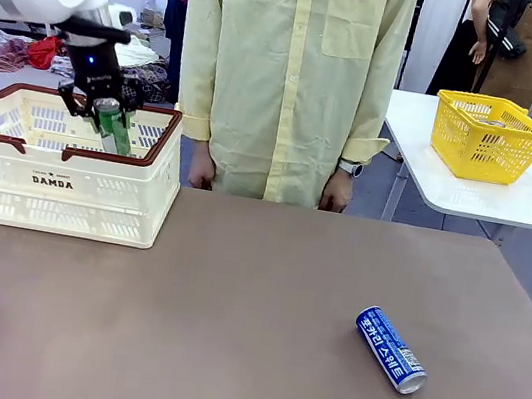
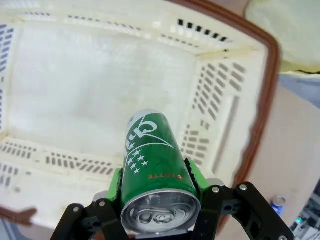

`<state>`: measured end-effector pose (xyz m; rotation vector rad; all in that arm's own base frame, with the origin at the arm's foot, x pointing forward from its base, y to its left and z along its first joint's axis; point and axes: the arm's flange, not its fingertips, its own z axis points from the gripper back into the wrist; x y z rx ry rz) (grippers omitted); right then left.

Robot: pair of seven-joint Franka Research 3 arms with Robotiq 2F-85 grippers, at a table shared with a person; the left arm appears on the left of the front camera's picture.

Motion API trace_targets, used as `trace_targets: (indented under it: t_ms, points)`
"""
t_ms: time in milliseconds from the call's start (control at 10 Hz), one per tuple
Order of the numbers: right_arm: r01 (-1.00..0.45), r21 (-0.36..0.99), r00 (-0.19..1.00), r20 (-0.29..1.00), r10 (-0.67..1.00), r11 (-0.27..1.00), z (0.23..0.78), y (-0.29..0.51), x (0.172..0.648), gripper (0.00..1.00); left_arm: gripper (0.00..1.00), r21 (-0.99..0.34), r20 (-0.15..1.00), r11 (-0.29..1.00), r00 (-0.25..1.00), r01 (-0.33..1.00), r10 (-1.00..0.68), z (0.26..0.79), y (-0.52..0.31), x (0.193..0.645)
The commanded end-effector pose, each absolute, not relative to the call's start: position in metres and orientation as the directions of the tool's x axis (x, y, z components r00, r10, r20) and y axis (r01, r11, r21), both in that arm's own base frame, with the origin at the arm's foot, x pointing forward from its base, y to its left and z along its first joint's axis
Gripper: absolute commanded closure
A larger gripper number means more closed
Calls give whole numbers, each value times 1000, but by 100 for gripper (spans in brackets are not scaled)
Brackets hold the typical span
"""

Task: Place the drinks into the Shopping basket.
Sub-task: Pick up one drink and place it into the Shopping basket.

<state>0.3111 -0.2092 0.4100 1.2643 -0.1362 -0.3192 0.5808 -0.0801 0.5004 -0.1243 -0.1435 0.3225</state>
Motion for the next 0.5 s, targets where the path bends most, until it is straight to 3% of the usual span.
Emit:
trace_targets:
  t_ms: [0, 200, 400]
  points:
    - [155, 954, 949, -71, -308, 258, 412, -211, 311, 0, 100, -98, 48, 968, 970, -232, 237, 491, -71, 609]
    - [155, 954, 949, -71, -308, 258, 412, -211, 311, 0, 100, -23, -14, 973, 974, -228, 227, 458, -72, 613]
    - [155, 954, 949, -71, -308, 258, 412, -211, 311, 0, 100, -32, 10, 979, 979, -203, 203, 438, -72, 605]
